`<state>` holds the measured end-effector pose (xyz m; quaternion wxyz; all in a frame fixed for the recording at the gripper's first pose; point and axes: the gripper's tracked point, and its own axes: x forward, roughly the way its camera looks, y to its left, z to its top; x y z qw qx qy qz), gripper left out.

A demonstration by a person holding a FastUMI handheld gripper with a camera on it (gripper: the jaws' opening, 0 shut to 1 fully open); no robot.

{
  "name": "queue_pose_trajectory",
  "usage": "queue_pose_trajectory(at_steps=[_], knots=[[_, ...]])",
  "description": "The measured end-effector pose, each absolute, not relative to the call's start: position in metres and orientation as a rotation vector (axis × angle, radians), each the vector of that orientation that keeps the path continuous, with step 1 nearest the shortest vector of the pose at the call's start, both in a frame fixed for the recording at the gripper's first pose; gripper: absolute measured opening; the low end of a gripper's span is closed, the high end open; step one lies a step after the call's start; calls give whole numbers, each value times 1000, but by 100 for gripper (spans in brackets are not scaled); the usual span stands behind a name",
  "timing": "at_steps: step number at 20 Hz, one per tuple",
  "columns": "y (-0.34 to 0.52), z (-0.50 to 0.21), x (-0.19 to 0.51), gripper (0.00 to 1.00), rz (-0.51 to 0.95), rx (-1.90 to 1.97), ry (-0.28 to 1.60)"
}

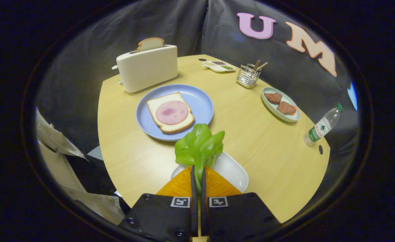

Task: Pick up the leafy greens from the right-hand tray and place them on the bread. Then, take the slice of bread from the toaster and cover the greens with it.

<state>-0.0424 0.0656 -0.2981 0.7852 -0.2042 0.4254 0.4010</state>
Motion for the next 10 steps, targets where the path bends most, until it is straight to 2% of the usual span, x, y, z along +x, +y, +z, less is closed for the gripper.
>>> queue_pose_trajectory(at_steps=[10], knots=[[131, -271, -41, 7, 893, -439, 861]])
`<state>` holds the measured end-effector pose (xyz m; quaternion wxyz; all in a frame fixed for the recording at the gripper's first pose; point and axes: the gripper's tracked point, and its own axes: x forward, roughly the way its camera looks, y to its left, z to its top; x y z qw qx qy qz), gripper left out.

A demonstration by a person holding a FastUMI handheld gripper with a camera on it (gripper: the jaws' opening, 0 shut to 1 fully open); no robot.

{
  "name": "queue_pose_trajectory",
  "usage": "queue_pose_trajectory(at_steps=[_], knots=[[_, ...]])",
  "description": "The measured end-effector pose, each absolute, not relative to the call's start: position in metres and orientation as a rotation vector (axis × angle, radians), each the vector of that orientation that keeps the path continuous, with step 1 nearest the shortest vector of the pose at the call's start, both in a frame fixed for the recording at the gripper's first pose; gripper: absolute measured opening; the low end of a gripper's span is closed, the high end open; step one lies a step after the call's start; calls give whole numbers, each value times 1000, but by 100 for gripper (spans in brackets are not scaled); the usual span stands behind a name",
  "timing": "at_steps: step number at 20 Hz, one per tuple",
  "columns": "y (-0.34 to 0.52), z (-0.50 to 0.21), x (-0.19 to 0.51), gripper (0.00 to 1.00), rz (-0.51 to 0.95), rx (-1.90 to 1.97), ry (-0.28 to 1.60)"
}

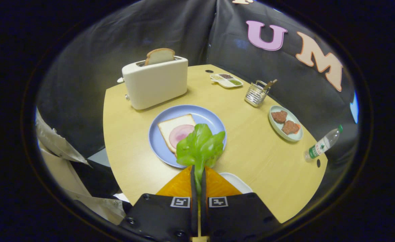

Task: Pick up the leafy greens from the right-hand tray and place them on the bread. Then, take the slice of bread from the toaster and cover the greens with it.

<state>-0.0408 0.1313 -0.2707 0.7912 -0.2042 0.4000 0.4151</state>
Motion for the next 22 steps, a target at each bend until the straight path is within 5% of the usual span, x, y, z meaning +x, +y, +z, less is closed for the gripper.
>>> queue_pose_trajectory(at_steps=[22], knots=[[245, -309, -33, 6, 998, -447, 911]])
